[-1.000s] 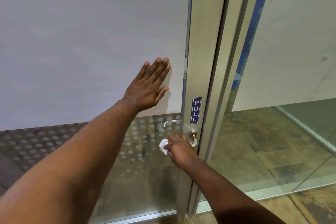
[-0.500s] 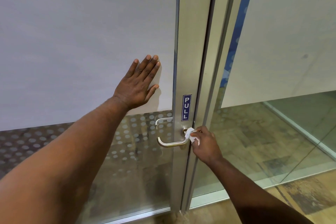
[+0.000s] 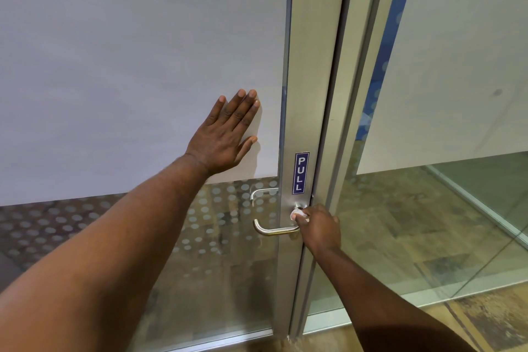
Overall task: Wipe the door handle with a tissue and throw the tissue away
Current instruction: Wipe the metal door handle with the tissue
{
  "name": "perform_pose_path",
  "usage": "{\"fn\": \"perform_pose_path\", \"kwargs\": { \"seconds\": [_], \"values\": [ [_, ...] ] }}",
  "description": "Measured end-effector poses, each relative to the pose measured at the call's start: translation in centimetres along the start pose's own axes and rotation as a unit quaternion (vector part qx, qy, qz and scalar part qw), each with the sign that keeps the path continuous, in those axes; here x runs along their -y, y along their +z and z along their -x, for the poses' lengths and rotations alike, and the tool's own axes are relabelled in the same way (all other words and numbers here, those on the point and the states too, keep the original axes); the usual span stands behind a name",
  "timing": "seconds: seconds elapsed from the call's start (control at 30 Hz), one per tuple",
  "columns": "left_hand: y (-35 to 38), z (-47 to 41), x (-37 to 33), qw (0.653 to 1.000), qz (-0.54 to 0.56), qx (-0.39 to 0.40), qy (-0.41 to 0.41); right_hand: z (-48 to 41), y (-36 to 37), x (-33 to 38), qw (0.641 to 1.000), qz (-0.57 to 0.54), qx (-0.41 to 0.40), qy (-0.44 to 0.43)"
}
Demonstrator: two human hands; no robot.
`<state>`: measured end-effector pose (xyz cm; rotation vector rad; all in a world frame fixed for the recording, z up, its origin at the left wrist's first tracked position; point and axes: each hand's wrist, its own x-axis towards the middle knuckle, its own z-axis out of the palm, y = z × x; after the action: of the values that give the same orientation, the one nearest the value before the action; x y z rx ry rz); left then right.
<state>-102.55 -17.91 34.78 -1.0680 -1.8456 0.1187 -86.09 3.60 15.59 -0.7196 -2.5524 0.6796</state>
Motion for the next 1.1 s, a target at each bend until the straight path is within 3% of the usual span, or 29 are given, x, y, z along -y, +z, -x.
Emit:
{"fn": "perform_pose_path", "kwargs": {
  "seconds": [0.1, 0.2, 0.43, 0.63, 0.9, 1.1],
  "values": [
    [0.1, 0.0, 0.0, 1.0, -0.002, -0.006, 0.0, -0.1, 0.6, 1.4, 1.0, -0.005, -0.015, 0.02],
    [0.2, 0.0, 0.0, 1.0, -0.002, -0.009, 0.004, -0.4, 0.7, 1.5, 0.992, -0.078, -0.031, 0.09],
    [0.1, 0.0, 0.0, 1.0, -0.007, -0.006, 0.001, -0.7, 1.2, 1.8, 0.945, -0.233, -0.053, 0.221],
    [0.1, -0.1, 0.0, 1.0, -0.009, -0.009, 0.002, 0.1, 1.2, 2.3, 0.974, -0.172, -0.05, 0.135],
    [0.5, 0.0, 0.1, 1.0, -0.02, -0.011, 0.001, -0.1, 1.5, 2.3, 0.938, -0.252, -0.075, 0.227],
    [0.9, 0.0, 0.1, 0.999, -0.031, -0.028, 0.002, 0.5, 2.2, 2.3, 0.967, -0.178, -0.101, 0.153]
  ]
}}
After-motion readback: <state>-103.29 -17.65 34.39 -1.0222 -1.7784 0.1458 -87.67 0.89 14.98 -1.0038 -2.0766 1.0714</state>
